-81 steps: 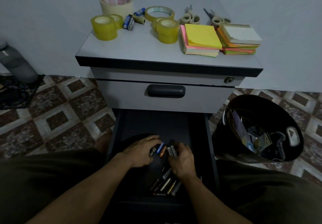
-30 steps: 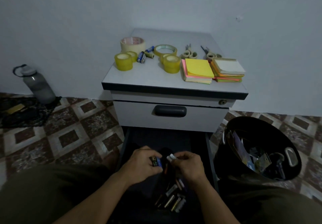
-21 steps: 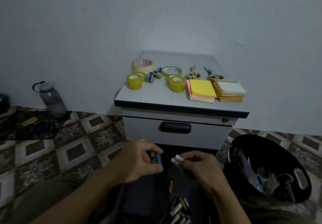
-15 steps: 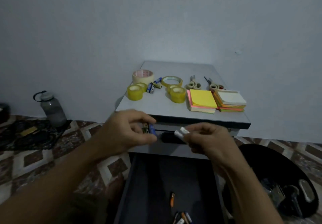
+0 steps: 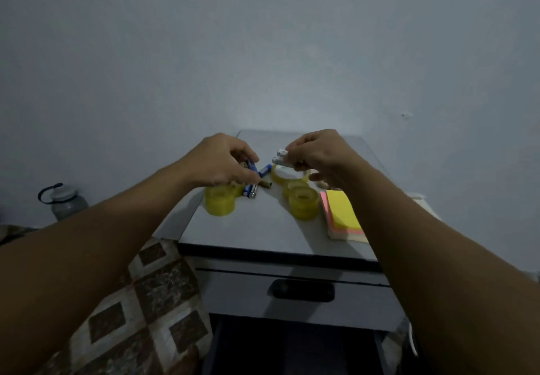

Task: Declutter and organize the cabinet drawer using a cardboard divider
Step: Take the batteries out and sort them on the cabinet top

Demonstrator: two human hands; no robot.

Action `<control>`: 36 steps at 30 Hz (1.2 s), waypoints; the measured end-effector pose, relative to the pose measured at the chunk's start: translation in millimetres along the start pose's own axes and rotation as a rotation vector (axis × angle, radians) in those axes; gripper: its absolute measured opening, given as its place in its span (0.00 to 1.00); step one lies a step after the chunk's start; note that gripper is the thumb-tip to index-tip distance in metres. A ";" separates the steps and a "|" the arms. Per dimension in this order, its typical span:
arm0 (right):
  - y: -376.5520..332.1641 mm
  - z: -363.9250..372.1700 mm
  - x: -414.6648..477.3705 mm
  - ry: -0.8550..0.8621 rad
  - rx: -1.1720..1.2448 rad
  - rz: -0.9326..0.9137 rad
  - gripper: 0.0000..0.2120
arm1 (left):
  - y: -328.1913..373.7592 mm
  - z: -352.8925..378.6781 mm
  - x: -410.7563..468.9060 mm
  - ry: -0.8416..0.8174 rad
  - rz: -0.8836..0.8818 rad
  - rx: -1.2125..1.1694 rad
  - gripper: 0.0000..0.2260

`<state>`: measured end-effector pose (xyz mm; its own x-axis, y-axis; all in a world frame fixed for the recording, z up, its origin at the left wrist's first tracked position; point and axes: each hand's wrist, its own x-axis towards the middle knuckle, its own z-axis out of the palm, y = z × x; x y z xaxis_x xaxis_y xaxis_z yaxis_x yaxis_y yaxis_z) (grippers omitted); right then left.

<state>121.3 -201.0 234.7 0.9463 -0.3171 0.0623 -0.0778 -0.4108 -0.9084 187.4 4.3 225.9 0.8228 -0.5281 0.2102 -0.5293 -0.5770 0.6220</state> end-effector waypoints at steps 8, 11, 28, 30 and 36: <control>12.2 11.2 43.5 -0.059 -0.135 0.013 0.06 | -16.9 16.4 29.8 -0.138 0.010 0.138 0.17; 14.6 15.8 46.4 -0.067 -0.195 0.011 0.05 | -15.0 19.4 32.2 -0.181 0.038 0.213 0.18; 26.4 29.3 50.8 -0.008 -0.403 -0.084 0.06 | -13.9 20.9 31.3 -0.207 0.114 0.401 0.21; 26.9 27.7 50.6 -0.017 -0.378 -0.073 0.04 | -13.6 20.6 31.1 -0.206 0.110 0.377 0.21; 28.0 25.6 49.2 -0.027 -0.351 -0.079 0.03 | -10.4 18.7 28.5 -0.199 0.084 0.351 0.20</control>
<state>173.7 -206.2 201.8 0.9613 -0.2521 0.1111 -0.1032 -0.7033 -0.7033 212.4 -16.4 211.4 0.7357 -0.6728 0.0778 -0.6598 -0.6859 0.3069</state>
